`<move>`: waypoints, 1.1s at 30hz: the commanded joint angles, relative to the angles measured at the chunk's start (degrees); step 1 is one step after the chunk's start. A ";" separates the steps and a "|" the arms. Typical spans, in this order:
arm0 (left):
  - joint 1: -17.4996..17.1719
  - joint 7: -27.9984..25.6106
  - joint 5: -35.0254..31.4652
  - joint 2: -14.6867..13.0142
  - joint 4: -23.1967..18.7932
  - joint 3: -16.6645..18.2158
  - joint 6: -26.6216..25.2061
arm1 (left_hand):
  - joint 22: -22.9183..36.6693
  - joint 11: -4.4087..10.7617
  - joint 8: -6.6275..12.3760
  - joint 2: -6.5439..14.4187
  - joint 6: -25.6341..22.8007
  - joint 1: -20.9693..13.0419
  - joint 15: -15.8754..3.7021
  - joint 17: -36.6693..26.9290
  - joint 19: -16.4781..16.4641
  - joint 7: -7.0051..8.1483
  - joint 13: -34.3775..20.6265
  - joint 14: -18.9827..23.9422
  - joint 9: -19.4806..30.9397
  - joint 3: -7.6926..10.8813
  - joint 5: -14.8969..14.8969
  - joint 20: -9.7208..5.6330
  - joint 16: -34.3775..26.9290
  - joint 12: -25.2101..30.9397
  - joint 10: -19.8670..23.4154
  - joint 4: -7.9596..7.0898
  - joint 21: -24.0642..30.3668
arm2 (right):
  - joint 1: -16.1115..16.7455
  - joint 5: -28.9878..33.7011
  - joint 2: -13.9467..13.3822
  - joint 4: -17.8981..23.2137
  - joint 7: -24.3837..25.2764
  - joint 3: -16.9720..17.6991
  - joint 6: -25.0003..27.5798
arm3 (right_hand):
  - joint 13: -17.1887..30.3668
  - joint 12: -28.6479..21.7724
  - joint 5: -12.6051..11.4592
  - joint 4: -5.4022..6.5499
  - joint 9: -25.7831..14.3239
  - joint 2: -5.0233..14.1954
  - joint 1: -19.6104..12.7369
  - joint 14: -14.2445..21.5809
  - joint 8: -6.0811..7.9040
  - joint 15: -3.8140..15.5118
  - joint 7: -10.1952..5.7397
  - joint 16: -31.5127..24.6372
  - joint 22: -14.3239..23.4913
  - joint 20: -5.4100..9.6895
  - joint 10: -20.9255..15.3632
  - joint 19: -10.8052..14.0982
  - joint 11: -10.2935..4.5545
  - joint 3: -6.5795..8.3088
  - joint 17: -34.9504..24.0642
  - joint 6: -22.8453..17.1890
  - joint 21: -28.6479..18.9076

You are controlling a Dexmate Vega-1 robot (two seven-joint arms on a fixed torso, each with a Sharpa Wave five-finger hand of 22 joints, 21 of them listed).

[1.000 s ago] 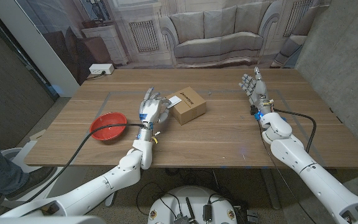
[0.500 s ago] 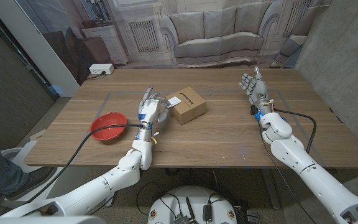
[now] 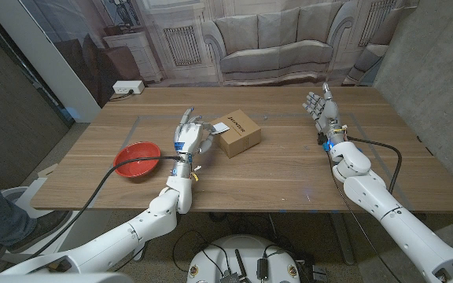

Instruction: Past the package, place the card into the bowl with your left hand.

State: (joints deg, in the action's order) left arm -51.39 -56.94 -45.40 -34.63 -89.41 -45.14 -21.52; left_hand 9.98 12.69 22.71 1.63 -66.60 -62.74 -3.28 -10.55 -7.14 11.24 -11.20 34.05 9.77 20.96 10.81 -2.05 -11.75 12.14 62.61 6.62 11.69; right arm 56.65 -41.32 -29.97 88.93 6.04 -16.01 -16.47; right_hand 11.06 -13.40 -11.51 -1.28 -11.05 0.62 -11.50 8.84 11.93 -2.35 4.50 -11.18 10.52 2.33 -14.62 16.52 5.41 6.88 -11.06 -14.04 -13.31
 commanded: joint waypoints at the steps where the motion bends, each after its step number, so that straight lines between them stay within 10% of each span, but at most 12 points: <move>1: -0.88 0.86 -1.00 -0.74 -2.33 0.78 -1.76 | 0.15 -0.12 0.25 -0.43 -0.61 -0.01 -7.94 -0.04 -0.62 -0.22 -0.06 0.86 0.30 0.47 0.06 -2.21 0.07 0.01 1.05 0.10 0.05 | 0.74 -0.10 -0.59 1.00 0.19 0.54 -0.12 | 0.09 -0.04 -0.12 0.14 -0.14 0.35 -0.12 0.72 -0.25 0.09 -0.09 0.00 0.15 0.48 -0.31 0.41 0.17 -0.29 -0.10 -0.35 0.21; 33: -3.10 0.91 -3.28 -1.02 -7.31 3.05 -6.11 | 0.18 -0.10 -0.71 -0.74 -1.51 -0.15 -8.01 -0.14 -1.62 -1.03 -0.10 2.33 0.29 1.54 0.33 -2.17 0.19 -0.73 2.90 0.02 0.06 | 1.50 -1.18 -0.88 0.69 -1.23 1.10 -0.72 | 0.09 -0.06 -0.13 0.04 -0.14 0.45 -0.18 0.84 -0.22 0.13 -0.12 0.01 0.16 0.56 -0.56 0.63 0.19 -0.45 -0.10 -0.54 0.43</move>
State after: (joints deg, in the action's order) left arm -54.00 -55.84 -48.01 -35.49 -95.32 -42.89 -26.41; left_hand 9.99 12.47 22.25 1.17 -67.53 -62.76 -3.56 -10.55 -8.36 10.30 -11.21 35.81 9.70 21.84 10.81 -2.26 -11.75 11.59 65.06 6.69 11.69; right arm 58.07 -42.25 -30.89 89.85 5.07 -14.95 -17.18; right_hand 11.06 -13.40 -11.51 -1.03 -11.04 0.85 -11.73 9.16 11.93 -2.03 4.50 -11.18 10.52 2.33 -14.72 16.52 5.51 6.64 -11.05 -14.04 -12.85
